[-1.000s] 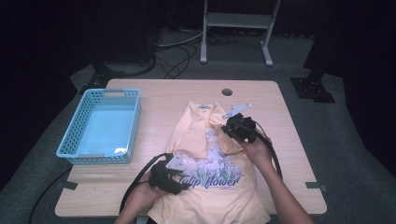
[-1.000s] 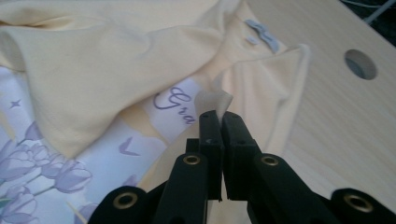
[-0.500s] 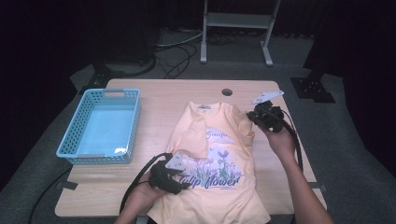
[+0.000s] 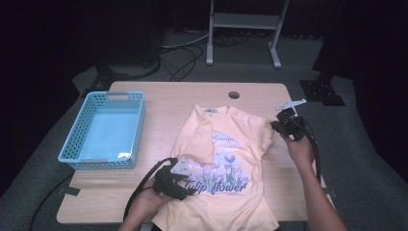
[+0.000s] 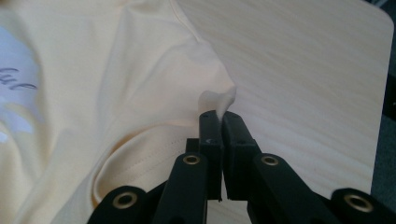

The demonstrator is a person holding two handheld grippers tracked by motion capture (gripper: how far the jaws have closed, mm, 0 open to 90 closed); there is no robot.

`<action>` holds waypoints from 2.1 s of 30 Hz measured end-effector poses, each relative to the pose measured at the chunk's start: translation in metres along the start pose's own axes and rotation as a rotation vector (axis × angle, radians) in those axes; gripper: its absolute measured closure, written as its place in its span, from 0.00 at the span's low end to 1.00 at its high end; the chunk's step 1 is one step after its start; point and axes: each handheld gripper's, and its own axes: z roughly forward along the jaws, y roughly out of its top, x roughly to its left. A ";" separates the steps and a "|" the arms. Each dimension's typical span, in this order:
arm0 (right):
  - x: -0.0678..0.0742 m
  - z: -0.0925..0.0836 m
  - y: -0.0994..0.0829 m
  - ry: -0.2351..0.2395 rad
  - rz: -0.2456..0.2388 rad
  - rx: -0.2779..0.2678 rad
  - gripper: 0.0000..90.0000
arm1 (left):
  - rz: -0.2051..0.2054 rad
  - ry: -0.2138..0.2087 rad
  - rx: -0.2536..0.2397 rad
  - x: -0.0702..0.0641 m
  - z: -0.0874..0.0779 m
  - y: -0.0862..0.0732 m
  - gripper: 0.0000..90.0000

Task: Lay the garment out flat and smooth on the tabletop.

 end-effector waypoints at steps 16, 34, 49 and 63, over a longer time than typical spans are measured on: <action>0.018 -0.018 -0.009 0.065 -0.018 -0.029 0.84 | -0.002 0.008 0.009 -0.002 0.000 0.001 0.44; 0.015 -0.004 -0.045 0.001 -0.078 0.190 0.84 | -0.001 0.008 0.010 -0.002 0.000 0.001 0.44; 0.084 -0.024 -0.033 0.295 -0.128 0.017 0.74 | -0.001 0.009 0.012 -0.001 0.001 0.002 0.44; 0.138 -0.024 -0.054 0.363 -0.202 0.013 0.59 | 0.000 0.005 0.012 -0.002 0.001 0.002 0.44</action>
